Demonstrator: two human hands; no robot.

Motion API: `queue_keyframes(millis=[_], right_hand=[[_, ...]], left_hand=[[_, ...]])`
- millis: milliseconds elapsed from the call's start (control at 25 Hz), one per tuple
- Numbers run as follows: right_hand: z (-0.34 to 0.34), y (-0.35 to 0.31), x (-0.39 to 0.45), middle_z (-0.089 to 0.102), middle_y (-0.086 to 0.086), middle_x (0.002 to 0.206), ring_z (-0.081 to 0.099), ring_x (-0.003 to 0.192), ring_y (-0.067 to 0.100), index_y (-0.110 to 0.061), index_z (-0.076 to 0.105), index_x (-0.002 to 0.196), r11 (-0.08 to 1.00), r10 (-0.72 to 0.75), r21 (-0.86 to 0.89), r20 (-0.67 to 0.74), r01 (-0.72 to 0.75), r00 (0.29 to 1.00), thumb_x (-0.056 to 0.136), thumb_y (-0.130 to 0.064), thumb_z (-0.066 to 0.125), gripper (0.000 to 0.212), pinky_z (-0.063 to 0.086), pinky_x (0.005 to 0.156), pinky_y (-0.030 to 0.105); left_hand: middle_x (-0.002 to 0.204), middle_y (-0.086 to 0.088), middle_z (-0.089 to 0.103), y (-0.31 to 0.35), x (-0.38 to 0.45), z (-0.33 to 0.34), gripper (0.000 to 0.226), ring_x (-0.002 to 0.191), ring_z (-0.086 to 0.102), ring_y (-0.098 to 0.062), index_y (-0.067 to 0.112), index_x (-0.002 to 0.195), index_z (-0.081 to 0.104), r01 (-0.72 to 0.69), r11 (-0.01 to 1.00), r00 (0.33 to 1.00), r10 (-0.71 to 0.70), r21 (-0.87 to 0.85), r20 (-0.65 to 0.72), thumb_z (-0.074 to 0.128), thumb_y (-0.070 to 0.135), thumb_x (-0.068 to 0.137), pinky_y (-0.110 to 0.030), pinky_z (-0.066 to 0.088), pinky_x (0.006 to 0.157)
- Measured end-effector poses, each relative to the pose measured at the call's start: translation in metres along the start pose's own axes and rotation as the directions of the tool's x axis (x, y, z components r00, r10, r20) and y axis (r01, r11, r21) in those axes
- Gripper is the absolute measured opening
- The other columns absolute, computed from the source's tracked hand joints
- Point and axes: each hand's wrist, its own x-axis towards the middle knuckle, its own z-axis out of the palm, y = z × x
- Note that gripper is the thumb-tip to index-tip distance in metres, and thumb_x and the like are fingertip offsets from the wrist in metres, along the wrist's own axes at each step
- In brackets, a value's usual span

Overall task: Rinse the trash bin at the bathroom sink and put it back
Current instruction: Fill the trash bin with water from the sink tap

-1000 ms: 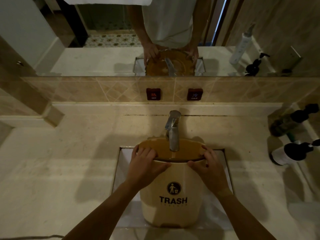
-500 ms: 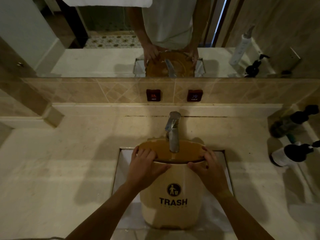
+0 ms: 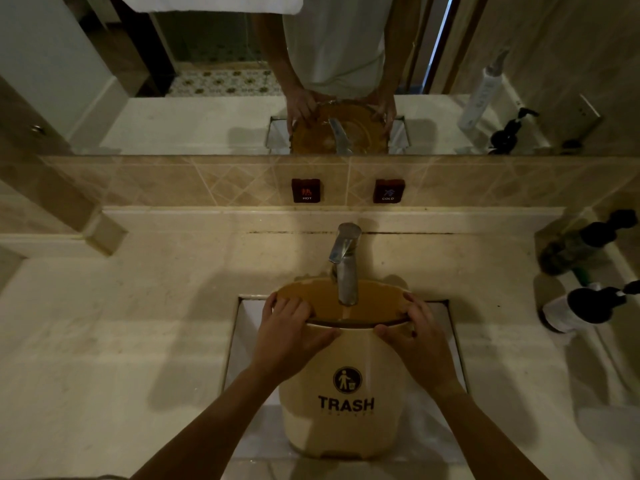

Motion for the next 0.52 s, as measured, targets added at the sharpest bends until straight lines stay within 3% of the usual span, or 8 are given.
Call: queue_keyframes(millis=[520], right_hand=[[0.0014, 0.0026, -0.0001, 0.042, -0.002, 0.143, 0.045, 0.110, 0.006, -0.013, 0.059, 0.106, 1.000, -0.006, -0.010, -0.008, 0.006, 1.000, 0.057, -0.077, 0.052, 0.081, 0.038, 0.069, 0.012]], left_hand=[[0.086, 0.009, 0.056, -0.0004, 0.0003, -0.0007, 0.063, 0.091, 0.054, -0.014, 0.026, 0.082, 0.054, -0.013, 1.000, 1.000, 0.013, 0.005, -0.005, 0.028, 0.083, 0.081, -0.047, 0.035, 0.108]])
